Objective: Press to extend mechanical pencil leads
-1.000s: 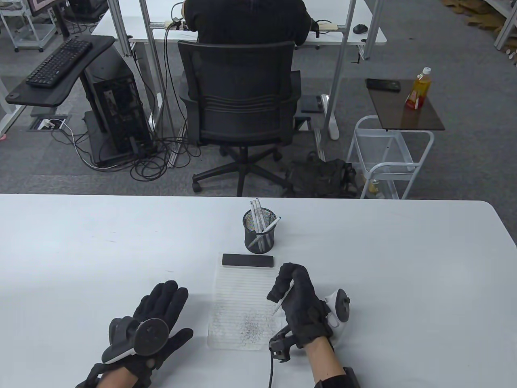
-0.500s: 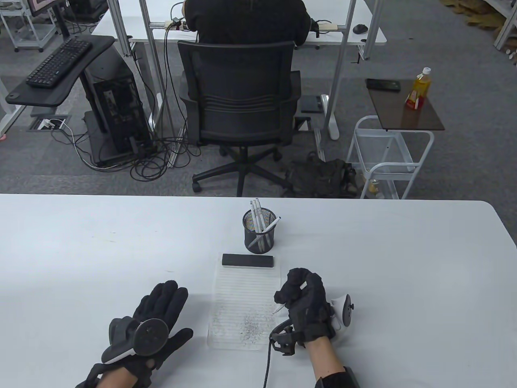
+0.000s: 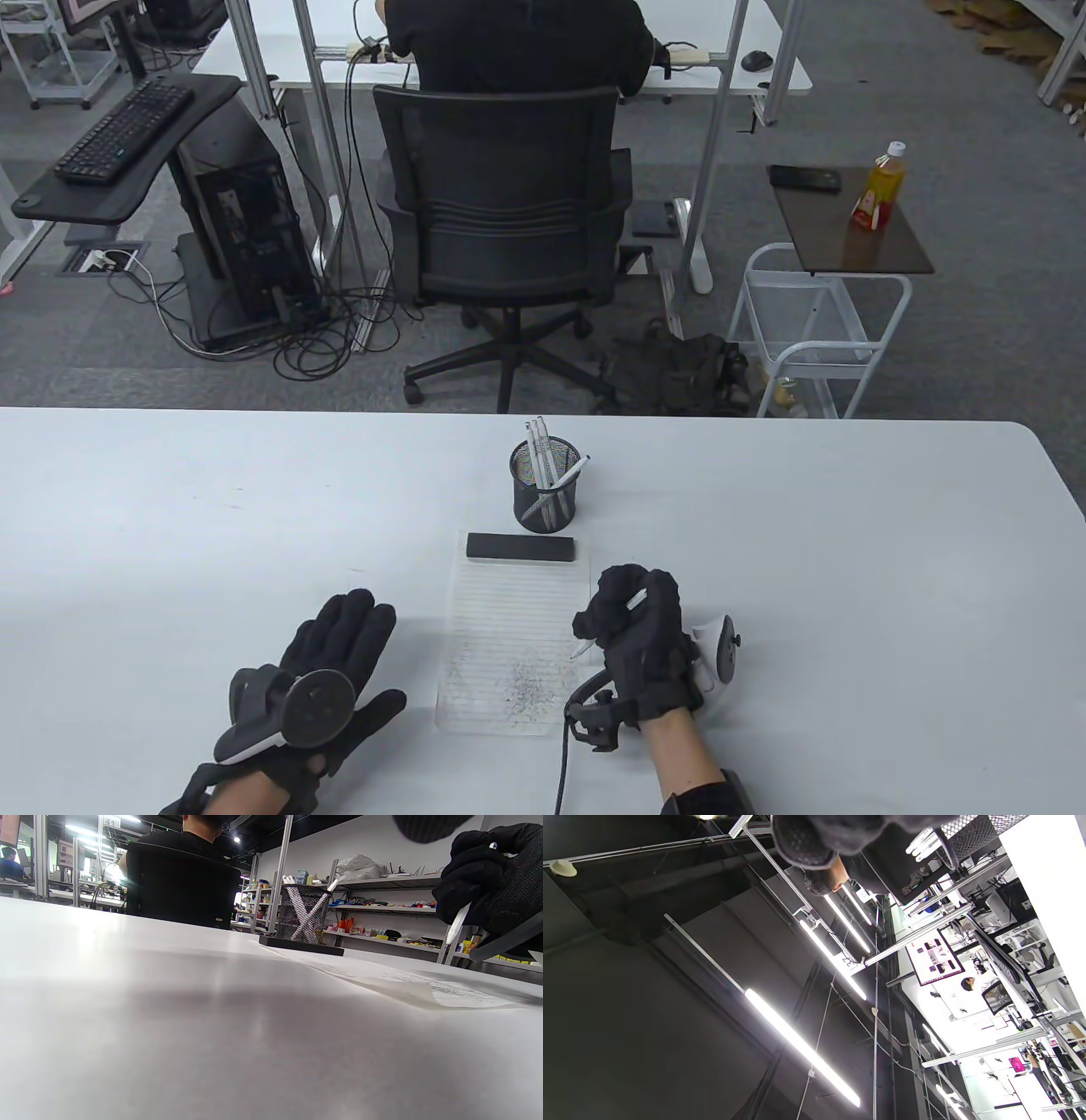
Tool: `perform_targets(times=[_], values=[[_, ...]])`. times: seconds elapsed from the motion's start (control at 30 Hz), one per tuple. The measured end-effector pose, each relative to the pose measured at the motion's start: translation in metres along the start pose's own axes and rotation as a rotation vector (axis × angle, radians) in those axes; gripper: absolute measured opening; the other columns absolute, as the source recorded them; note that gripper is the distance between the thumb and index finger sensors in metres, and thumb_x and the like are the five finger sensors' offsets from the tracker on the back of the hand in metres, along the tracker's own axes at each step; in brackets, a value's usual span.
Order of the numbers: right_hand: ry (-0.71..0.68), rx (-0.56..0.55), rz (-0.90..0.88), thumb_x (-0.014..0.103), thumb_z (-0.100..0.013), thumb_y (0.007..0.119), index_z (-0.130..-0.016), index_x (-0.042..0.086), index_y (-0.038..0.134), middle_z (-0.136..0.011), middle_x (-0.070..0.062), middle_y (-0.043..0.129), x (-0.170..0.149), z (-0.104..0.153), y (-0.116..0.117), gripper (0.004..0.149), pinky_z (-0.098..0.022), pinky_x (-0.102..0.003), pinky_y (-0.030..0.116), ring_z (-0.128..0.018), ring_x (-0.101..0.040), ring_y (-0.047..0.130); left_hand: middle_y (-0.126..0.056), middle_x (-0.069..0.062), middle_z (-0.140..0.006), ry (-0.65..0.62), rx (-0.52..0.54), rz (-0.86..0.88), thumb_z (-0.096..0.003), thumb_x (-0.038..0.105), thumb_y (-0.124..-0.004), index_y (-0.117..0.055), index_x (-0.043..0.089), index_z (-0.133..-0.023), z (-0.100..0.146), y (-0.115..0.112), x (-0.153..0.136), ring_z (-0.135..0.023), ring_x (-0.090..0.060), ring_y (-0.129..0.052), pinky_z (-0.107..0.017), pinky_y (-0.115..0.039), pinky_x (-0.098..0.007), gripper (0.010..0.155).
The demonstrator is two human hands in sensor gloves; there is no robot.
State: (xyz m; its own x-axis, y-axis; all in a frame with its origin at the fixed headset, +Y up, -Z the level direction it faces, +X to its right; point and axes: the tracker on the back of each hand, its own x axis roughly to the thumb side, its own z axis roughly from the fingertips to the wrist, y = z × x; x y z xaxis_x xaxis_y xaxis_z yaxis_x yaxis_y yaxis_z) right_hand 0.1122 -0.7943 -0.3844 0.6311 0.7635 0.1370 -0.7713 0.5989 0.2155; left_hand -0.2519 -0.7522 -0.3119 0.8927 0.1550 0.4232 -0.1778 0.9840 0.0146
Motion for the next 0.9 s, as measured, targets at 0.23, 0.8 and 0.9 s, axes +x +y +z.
perform_targets(times=[0.23, 0.8, 0.9], values=[[-0.009, 0.012, 0.026, 0.058, -0.058, 0.055, -0.078, 0.006, 0.083, -0.050, -0.008, 0.086, -0.002, 0.001, 0.002, 0.063, -0.040, -0.061, 0.076, -0.036, -0.034, 0.085, -0.024, -0.013, -0.120, 0.000, -0.002, 0.001, -0.0441, 0.065, -0.065, -0.025, 0.024, -0.114, 0.000, -0.001, 0.000, -0.111, -0.047, -0.037, -0.076, -0.045, -0.064, 0.091], [0.012, 0.023, 0.090, 0.057, -0.058, 0.055, -0.078, 0.005, 0.083, -0.051, -0.009, 0.085, -0.014, 0.003, 0.003, 0.062, -0.041, -0.062, 0.075, -0.038, -0.035, 0.084, -0.024, -0.013, -0.120, -0.003, -0.003, 0.000, -0.0441, 0.065, -0.065, -0.025, 0.024, -0.114, 0.000, -0.002, 0.000, -0.111, -0.047, -0.037, -0.076, -0.045, -0.064, 0.091], [-0.002, 0.018, 0.107, 0.053, -0.059, 0.056, -0.079, 0.004, 0.082, -0.051, -0.011, 0.085, -0.013, 0.004, 0.004, 0.059, -0.041, -0.064, 0.074, -0.038, -0.036, 0.084, -0.024, -0.013, -0.120, -0.006, -0.004, -0.004, -0.0441, 0.065, -0.065, -0.025, 0.024, -0.114, -0.001, -0.002, 0.000, -0.111, -0.047, -0.037, -0.076, -0.045, -0.064, 0.090]])
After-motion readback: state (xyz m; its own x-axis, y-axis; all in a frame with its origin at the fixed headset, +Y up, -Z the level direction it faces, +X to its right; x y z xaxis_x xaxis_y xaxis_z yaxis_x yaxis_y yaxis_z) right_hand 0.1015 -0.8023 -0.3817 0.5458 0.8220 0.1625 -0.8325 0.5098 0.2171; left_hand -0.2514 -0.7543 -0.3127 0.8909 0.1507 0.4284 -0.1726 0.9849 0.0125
